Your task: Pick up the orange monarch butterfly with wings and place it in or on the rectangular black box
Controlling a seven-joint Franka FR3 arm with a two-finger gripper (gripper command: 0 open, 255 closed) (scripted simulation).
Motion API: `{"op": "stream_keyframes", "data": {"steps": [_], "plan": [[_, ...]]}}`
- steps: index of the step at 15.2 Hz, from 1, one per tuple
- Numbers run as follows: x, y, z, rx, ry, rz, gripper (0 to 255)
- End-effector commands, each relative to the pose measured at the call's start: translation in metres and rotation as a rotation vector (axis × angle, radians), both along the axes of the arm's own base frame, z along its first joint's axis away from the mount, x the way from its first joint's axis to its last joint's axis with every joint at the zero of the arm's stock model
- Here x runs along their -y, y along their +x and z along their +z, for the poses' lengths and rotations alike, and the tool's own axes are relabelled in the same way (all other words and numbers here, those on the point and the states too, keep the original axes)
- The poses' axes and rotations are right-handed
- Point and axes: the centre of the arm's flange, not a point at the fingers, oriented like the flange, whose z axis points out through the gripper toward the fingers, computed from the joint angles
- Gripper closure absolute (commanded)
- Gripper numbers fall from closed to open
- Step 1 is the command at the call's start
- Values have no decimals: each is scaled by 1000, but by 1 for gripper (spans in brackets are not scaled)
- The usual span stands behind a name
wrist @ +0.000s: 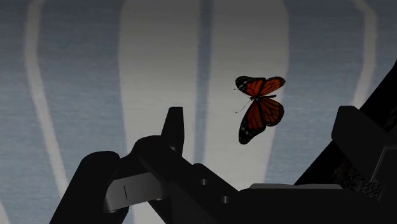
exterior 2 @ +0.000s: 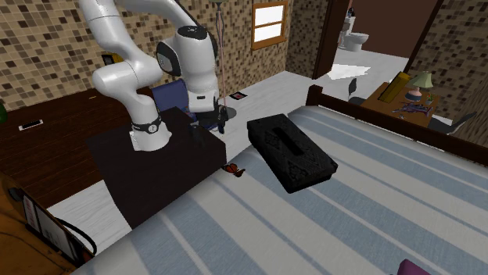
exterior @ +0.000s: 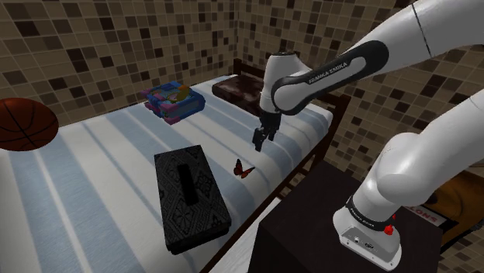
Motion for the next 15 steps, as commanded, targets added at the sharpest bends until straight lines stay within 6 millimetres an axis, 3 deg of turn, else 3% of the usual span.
{"op": "stream_keyframes", "data": {"steps": [1, 9, 15], "plan": [[-7, 9, -23, 7, 7, 22, 0], [-44, 47, -111, 24, 33, 109, 0], [-49, 49, -142, 25, 34, 114, 0]]}}
